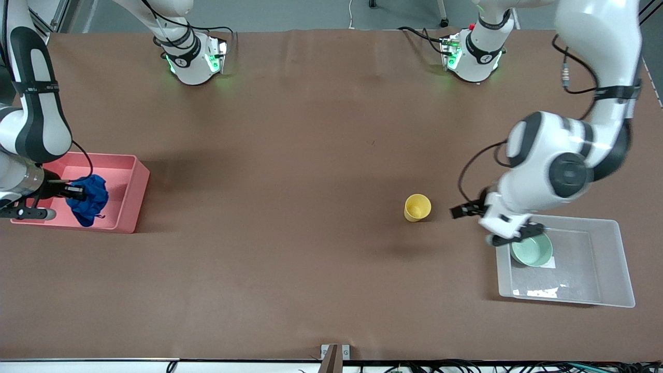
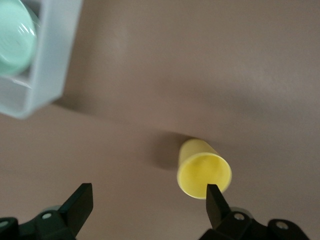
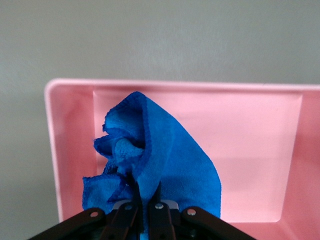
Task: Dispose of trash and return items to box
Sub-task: 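Grasp the yellow cup with the left gripper and lift it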
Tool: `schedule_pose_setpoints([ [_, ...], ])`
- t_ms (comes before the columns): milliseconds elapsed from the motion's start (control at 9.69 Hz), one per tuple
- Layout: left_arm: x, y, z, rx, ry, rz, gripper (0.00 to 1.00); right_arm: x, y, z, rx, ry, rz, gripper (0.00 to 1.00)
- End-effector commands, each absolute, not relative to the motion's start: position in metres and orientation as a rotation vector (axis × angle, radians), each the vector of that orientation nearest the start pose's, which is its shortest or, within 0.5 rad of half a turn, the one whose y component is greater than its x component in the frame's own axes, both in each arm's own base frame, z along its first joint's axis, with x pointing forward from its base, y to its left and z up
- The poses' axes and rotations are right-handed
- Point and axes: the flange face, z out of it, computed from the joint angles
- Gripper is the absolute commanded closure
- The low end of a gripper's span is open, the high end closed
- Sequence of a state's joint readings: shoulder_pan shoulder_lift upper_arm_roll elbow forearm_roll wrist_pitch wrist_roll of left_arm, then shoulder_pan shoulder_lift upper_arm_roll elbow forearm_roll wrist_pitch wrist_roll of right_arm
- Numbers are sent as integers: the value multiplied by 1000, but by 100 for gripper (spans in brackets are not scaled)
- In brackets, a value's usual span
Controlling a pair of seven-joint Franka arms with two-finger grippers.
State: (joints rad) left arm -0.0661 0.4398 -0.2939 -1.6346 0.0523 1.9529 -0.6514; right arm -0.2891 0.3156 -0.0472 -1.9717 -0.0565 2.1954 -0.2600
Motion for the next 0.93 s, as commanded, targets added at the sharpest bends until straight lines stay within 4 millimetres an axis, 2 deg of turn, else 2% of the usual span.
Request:
schedule_pose_setpoints([
  [0, 606, -224, 308, -3044, -510, 179, 0, 552, -192, 289, -3160, 35, 210, 81],
  [103, 597, -224, 287, -3044, -547, 158, 0, 552, -193, 284, -3157, 49, 222, 49],
  [206, 589, -227, 272, -3053, -564, 144, 3, 558, -196, 292, -3164, 59, 197, 15],
  [310, 585, -229, 257, -3067, -563, 136, 10, 568, -197, 307, -3176, 54, 156, 0],
  [516, 580, -232, 231, -3076, -588, 146, 27, 585, -188, 342, -3193, 28, 83, 0],
  [722, 575, -244, 217, -3068, -627, 161, 77, 597, -176, 412, -3204, 3, 40, 0],
  [825, 576, -246, 217, -3079, -640, 139, 89, 604, -160, 451, -3212, -21, 6, 0],
])
